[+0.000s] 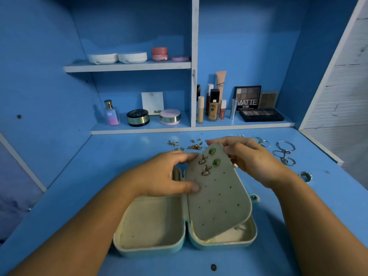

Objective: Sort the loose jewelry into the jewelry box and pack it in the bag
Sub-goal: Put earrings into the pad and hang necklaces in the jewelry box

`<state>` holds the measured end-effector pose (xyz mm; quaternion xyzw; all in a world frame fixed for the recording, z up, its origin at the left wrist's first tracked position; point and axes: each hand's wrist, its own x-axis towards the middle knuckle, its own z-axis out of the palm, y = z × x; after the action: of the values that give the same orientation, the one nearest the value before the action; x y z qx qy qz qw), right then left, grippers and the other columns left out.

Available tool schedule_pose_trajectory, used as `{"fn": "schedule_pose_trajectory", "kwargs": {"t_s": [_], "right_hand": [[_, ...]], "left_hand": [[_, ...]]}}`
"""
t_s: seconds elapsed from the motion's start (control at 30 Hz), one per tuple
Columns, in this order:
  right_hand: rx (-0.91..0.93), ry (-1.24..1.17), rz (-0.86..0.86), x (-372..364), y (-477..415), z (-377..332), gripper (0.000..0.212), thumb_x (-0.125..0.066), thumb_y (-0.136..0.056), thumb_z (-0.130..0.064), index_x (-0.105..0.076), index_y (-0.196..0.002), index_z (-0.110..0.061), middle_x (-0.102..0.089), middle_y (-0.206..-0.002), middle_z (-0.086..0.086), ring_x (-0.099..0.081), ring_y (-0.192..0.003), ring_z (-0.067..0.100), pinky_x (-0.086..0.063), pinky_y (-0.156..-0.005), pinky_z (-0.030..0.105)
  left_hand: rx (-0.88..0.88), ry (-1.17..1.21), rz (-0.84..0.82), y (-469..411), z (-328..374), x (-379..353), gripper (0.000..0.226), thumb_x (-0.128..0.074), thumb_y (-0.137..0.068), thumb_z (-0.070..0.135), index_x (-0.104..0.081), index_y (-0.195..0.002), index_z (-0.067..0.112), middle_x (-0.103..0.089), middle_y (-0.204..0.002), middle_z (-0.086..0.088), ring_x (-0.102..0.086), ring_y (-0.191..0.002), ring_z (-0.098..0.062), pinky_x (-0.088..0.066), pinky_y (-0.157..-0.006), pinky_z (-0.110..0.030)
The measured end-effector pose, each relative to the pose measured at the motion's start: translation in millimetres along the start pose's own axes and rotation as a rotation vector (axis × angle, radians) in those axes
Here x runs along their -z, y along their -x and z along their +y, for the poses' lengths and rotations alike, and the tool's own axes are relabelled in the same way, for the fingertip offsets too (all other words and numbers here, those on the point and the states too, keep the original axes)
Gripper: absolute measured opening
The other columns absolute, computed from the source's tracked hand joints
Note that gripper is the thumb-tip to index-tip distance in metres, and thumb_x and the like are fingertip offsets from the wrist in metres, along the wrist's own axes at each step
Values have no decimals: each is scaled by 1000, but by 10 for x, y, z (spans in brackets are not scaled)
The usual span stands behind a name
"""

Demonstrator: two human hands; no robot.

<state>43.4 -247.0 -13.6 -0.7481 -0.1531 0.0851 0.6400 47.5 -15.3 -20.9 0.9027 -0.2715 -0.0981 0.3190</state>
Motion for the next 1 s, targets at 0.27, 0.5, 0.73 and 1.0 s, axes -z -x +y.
{"fn": "schedule_pose_trajectory", "kwargs": {"t_s": [0.27,0.5,0.73,1.0], "right_hand": [[-50,465,69,49,-68,137,21,-58,-86,-9,-71,-90,-24,-66,-77,17,-53,-60,14,-42,-57,23],[-9,568,33,48,-99,187,15,-64,-81,-9,-69,-82,-23,-57,-61,-17,-43,-51,5,-38,-50,16],[57,704,18,72,-132,242,14,-70,-76,-21,-68,-81,-35,-62,-89,-13,-52,-72,19,-42,-60,22],[50,793,6,31,-98,211,18,-70,-77,-21,-65,-87,-35,-57,-94,-13,-55,-76,13,-48,-68,28]], "left_hand": [[47,-467,-56,133,-23,-171,85,-23,-79,86,-11,-152,44,-31,-151,19,-26,-139,-3,-24,-115,-33],[8,-463,27,115,-136,-222,77,-26,-82,81,-16,-150,45,-41,-141,22,-33,-129,-1,-27,-109,-29],[-5,-490,38,112,-156,-247,79,-19,-82,80,-13,-152,43,-41,-137,21,-32,-130,-4,-24,-112,-29],[-2,-473,45,112,-147,-239,72,-29,-89,74,-15,-152,42,-40,-137,20,-32,-130,-5,-23,-112,-29]]}}
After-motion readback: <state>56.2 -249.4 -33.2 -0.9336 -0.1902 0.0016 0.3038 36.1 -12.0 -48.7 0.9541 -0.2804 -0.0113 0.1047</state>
